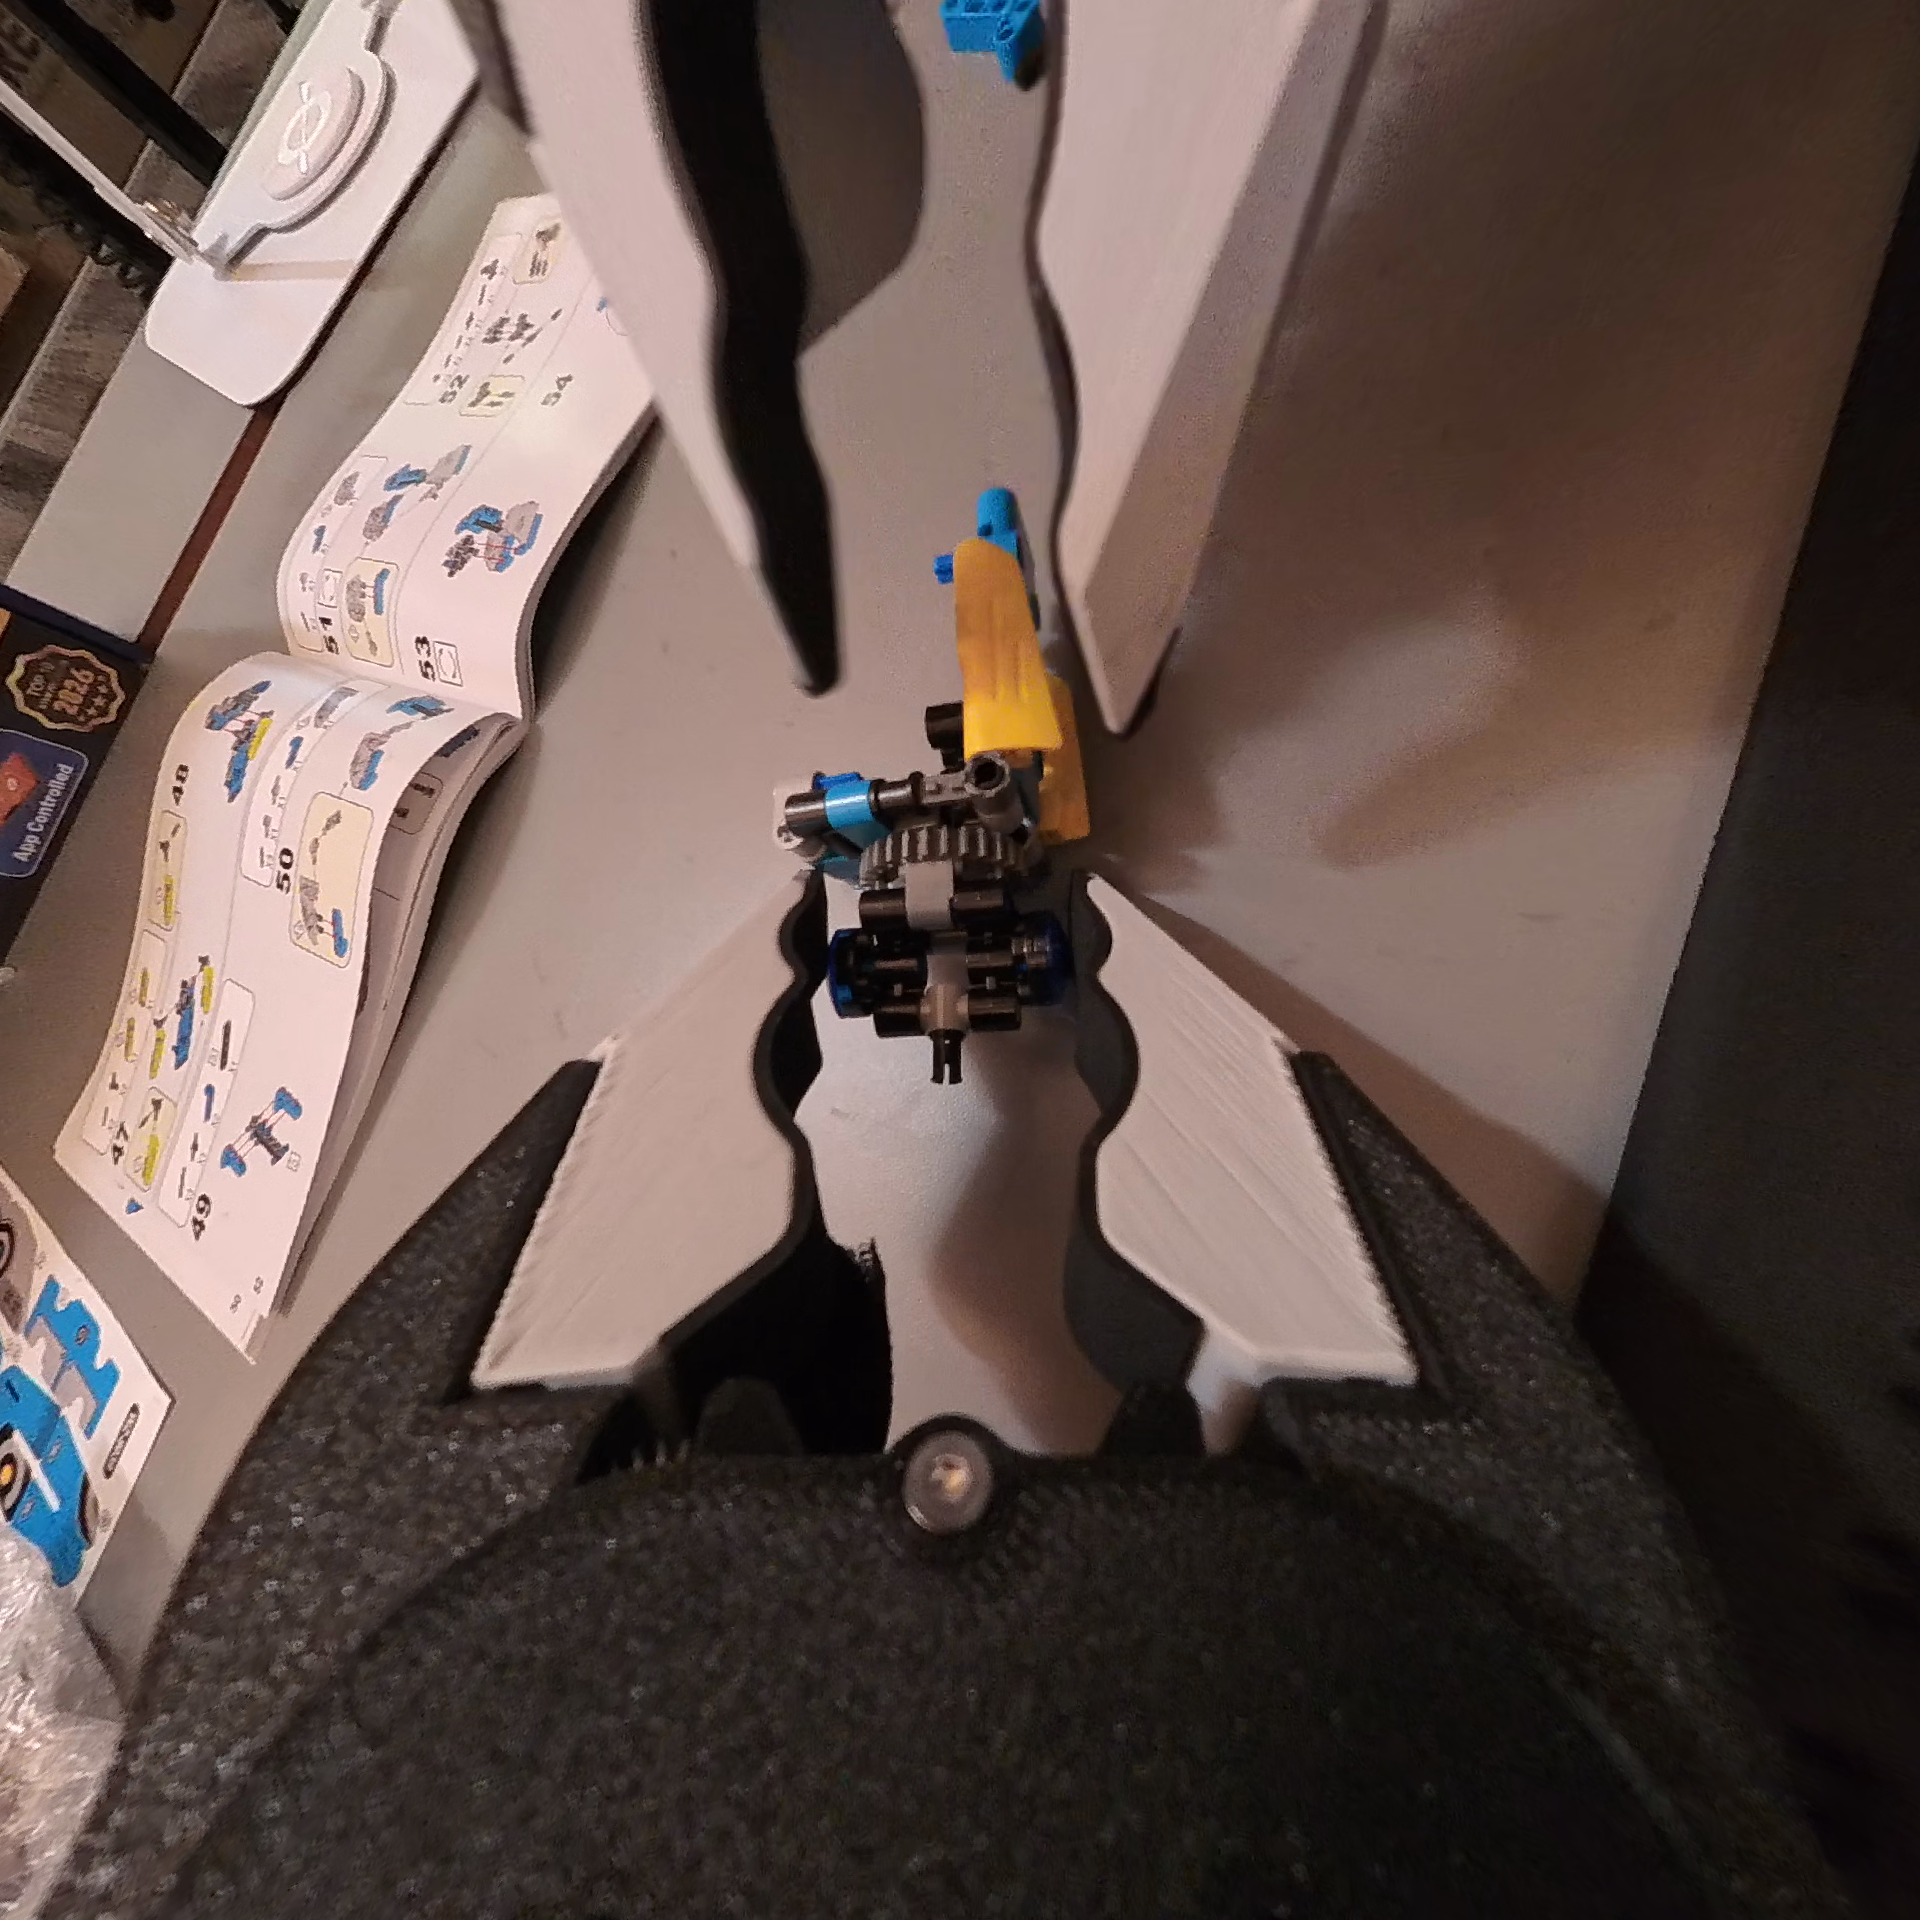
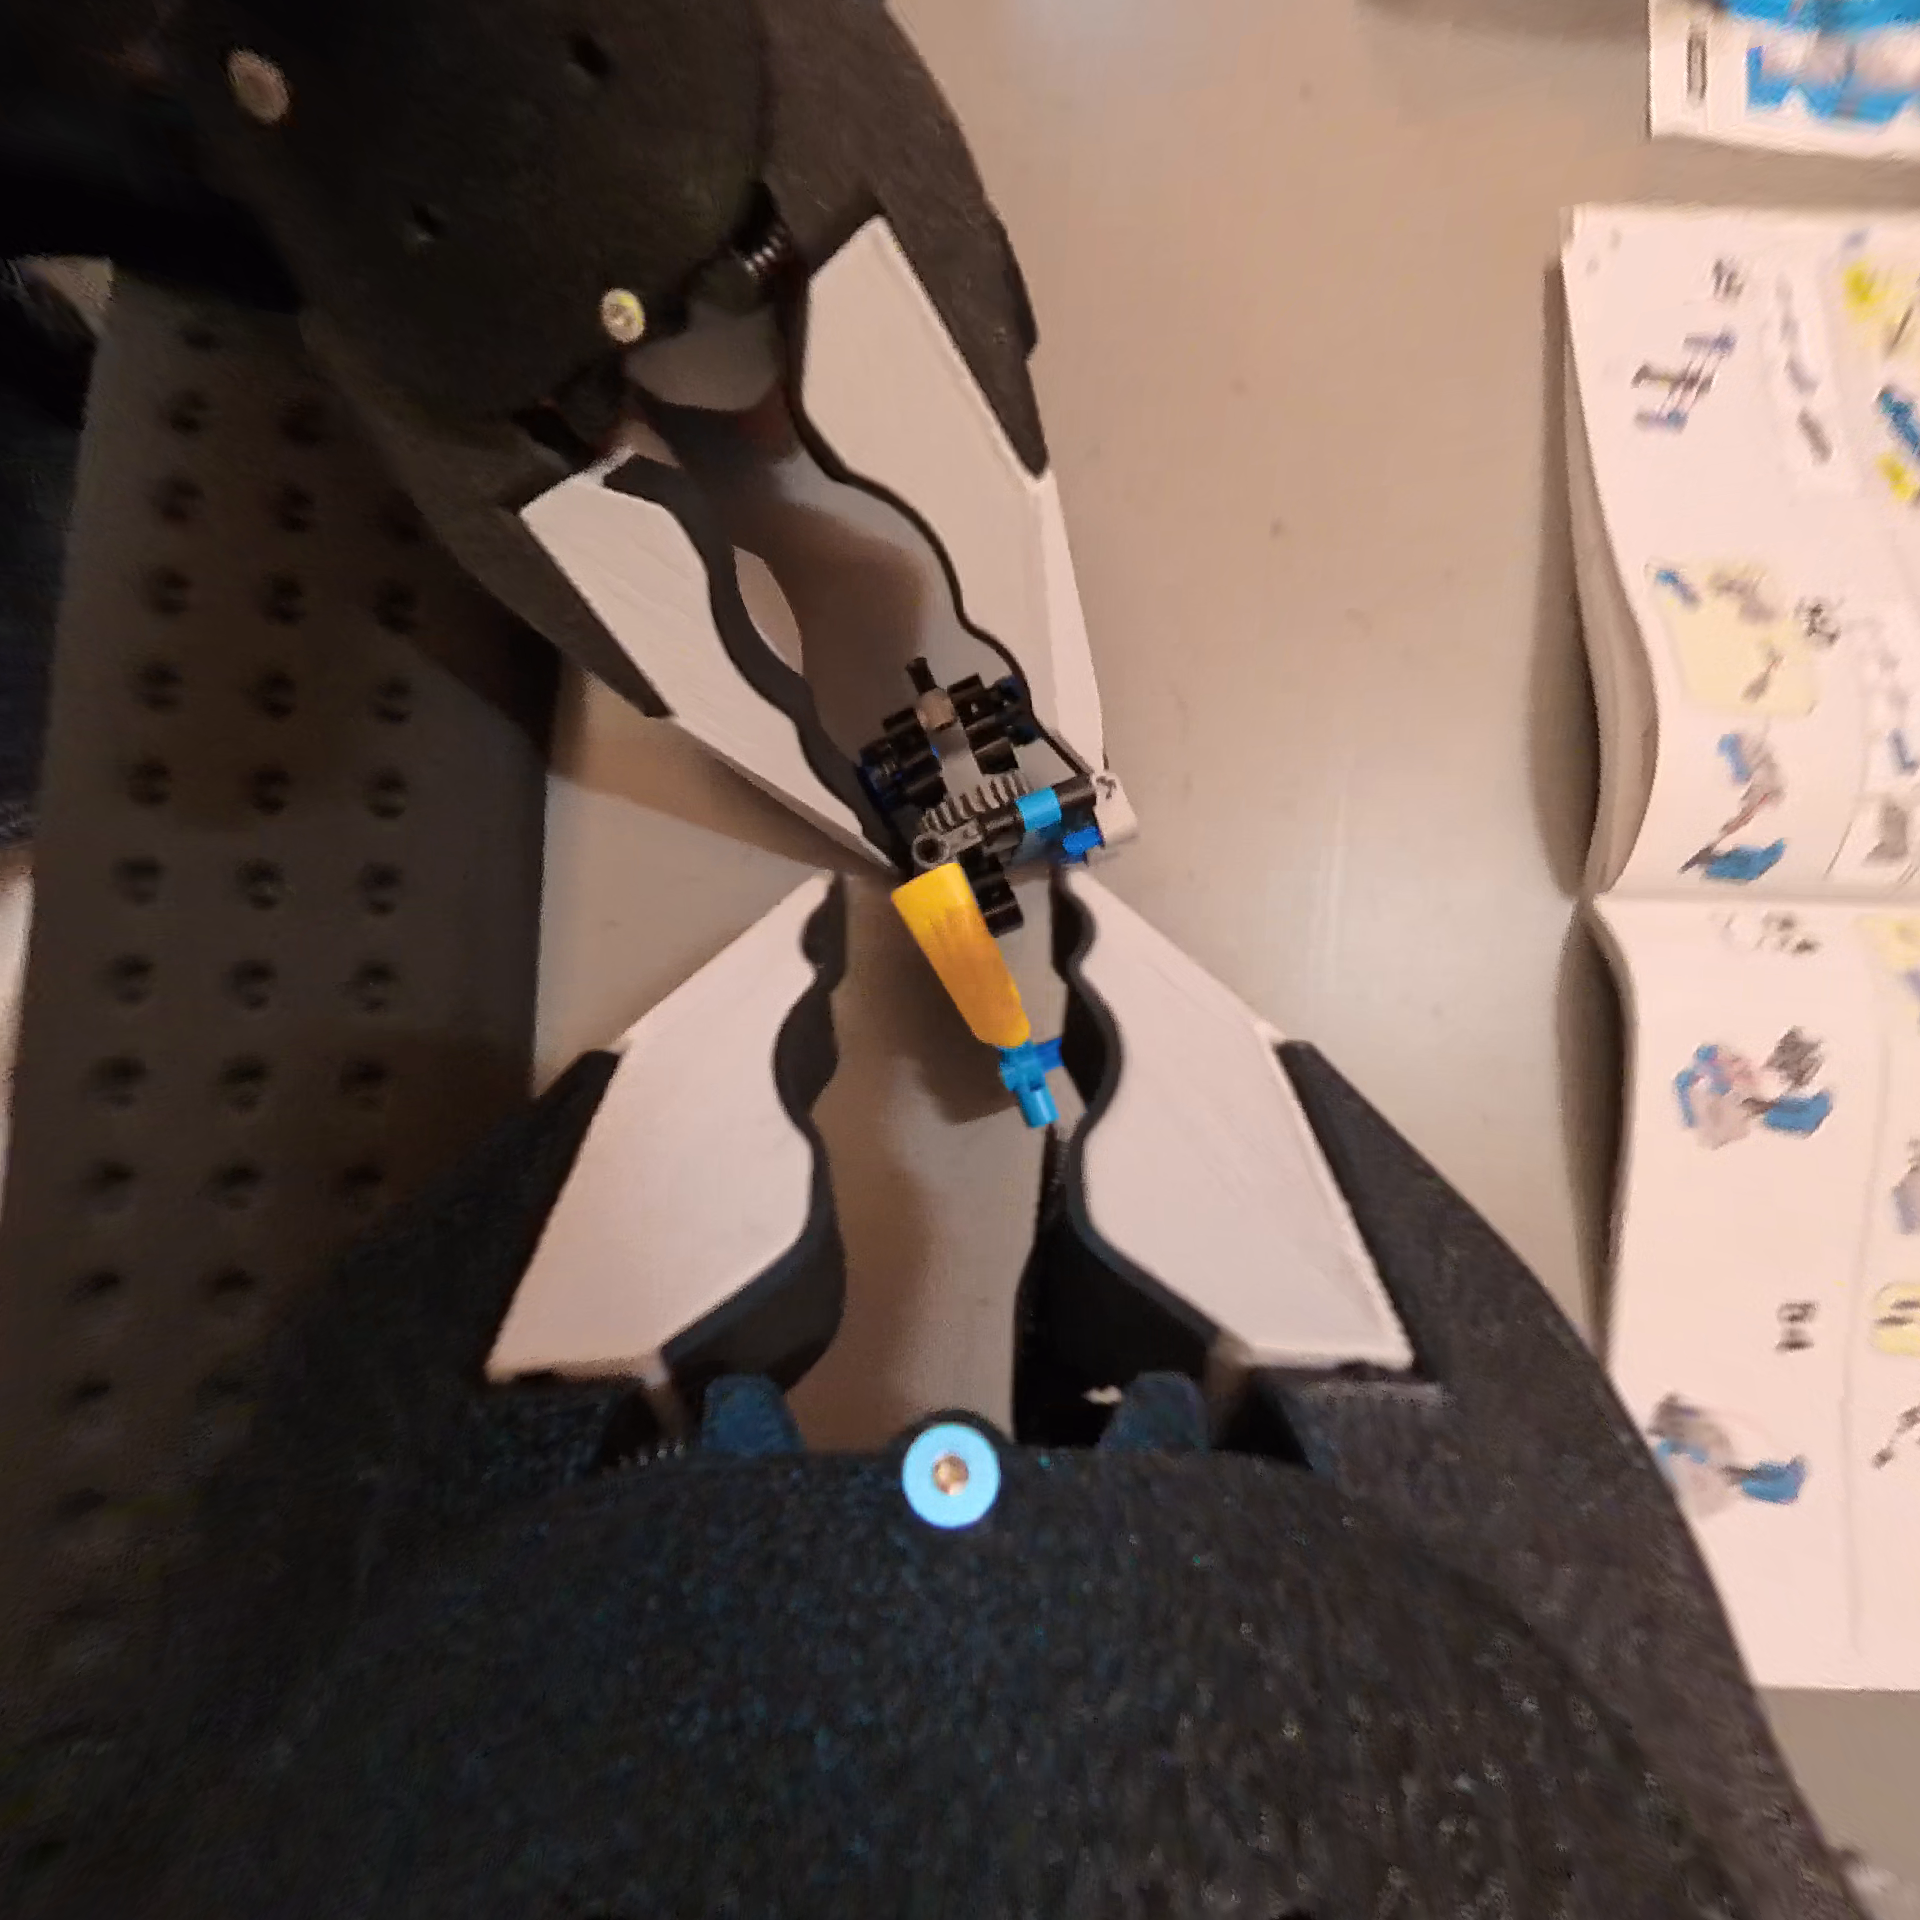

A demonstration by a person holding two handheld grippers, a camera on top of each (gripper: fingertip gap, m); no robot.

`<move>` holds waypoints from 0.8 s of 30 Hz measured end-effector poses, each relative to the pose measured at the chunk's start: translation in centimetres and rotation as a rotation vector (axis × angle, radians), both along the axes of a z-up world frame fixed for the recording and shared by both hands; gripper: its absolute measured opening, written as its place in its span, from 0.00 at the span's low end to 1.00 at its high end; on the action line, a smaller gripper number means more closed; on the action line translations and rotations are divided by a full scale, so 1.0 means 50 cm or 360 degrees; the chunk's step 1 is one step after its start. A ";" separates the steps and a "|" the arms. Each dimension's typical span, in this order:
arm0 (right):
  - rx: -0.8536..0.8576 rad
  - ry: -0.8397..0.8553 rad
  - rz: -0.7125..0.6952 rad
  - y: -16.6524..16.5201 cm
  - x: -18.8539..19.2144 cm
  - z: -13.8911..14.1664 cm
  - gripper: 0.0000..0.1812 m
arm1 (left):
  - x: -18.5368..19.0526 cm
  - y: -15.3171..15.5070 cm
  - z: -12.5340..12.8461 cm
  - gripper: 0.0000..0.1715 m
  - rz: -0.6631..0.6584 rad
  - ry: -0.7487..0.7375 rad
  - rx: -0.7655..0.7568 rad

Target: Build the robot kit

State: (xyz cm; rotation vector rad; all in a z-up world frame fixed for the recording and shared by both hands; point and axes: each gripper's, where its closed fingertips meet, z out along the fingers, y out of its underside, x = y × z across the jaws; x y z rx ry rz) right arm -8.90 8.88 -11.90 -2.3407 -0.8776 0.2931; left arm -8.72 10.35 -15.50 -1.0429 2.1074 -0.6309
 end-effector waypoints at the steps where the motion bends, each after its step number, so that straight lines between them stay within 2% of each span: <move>1: 0.0035 -0.0046 0.0043 0.004 0.001 -0.001 0.28 | 0.000 0.000 0.000 0.27 -0.0002 -0.0003 0.0005; 2: 0.0070 -0.0064 0.0088 0.009 -0.001 -0.002 0.35 | 0.000 -0.001 0.000 0.27 -0.0003 -0.0004 0.0007; 3: 0.0107 -0.0031 0.0147 0.013 -0.011 0.002 0.35 | 0.000 -0.001 0.000 0.27 -0.0003 -0.0003 0.0005; 5: 0.0166 0.0001 0.0195 0.031 -0.015 0.005 0.32 | 0.000 -0.001 0.001 0.27 -0.0006 -0.0007 0.0012; 8: 0.0116 -0.0079 0.0253 0.039 -0.007 -0.010 0.23 | -0.001 -0.001 0.001 0.27 -0.0008 -0.0014 0.0029; 11: 0.0075 -0.0162 0.0333 0.028 -0.011 -0.021 0.25 | -0.001 0.000 0.000 0.27 -0.0002 -0.0005 0.0002; 14: 0.0113 -0.0172 0.0345 0.028 -0.016 -0.021 0.28 | -0.001 -0.001 0.001 0.27 -0.0007 -0.0006 0.0008; 17: 0.0123 -0.0194 0.0327 0.034 -0.010 -0.027 0.22 | -0.001 -0.002 0.002 0.27 -0.0020 -0.0022 0.0057; 24: 0.0009 -0.0047 0.0230 0.034 -0.005 -0.028 0.21 | 0.000 -0.005 0.006 0.27 -0.0038 -0.0061 0.0182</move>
